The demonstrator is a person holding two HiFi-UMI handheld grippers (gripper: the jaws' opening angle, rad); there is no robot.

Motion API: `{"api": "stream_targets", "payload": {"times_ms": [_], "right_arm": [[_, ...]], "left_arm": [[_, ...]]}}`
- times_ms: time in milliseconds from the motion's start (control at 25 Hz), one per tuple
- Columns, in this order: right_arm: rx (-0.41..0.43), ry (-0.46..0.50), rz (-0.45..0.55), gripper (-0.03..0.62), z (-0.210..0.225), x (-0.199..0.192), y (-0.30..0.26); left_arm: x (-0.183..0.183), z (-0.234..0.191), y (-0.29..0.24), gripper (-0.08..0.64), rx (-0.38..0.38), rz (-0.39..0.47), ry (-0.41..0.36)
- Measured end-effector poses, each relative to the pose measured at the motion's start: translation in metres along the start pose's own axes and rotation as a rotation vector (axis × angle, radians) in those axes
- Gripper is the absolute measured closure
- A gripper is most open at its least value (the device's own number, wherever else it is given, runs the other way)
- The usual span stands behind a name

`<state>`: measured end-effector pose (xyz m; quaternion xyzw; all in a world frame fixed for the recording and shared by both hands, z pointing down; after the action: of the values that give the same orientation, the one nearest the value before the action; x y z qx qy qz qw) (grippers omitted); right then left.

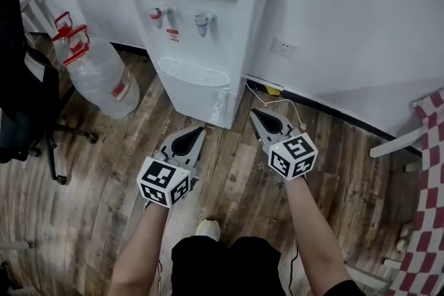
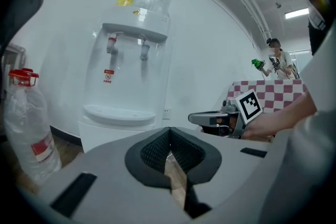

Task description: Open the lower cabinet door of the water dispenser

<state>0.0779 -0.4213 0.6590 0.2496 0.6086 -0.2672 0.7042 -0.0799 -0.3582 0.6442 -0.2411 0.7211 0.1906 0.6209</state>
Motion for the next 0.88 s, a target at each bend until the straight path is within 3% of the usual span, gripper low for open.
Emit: {"api": "stream_targets", "payload": {"times_ms": [320,560,600,680,880], "right_arm": [[-0.005,0.056,0.018,0.569,0.024,-0.053,-0.023],[-0.004,0.055,0.042,0.566,0.037,-0.070,-0.052],[0.001,0.060,0.038,0.553,0.038,-0.073,-0.057],[0.007,0.060,0.032,0.463,0.041,-0.078,-0.065],[0.001,0.052,0.040,0.397,0.047,-0.083,-0.080]], "left_arm": [[-0.045,-0.028,-0.017,0.546,0.014,0.054,-0.011],[-0.068,-0.028,-0.040,0.546,-0.001,0.037,-0.023],[-0.072,-0.026,-0.045,0.546,-0.007,0.033,-0.024],[-0.075,-0.021,-0.055,0.546,-0.019,0.027,-0.028],[-0.072,-0.017,-0.069,0.546,-0.037,0.035,-0.033]]}}
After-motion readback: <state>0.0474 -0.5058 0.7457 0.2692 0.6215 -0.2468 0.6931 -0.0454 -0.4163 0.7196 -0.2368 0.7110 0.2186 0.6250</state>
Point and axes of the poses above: the fingertips, and each gripper's own axes: y backward along the fingers, z to its right, x out of its top, the point moved 3 cm from there along y, backward along the fingers, and after that the axes turned 14 degrees about z, right-handed, at the moved point
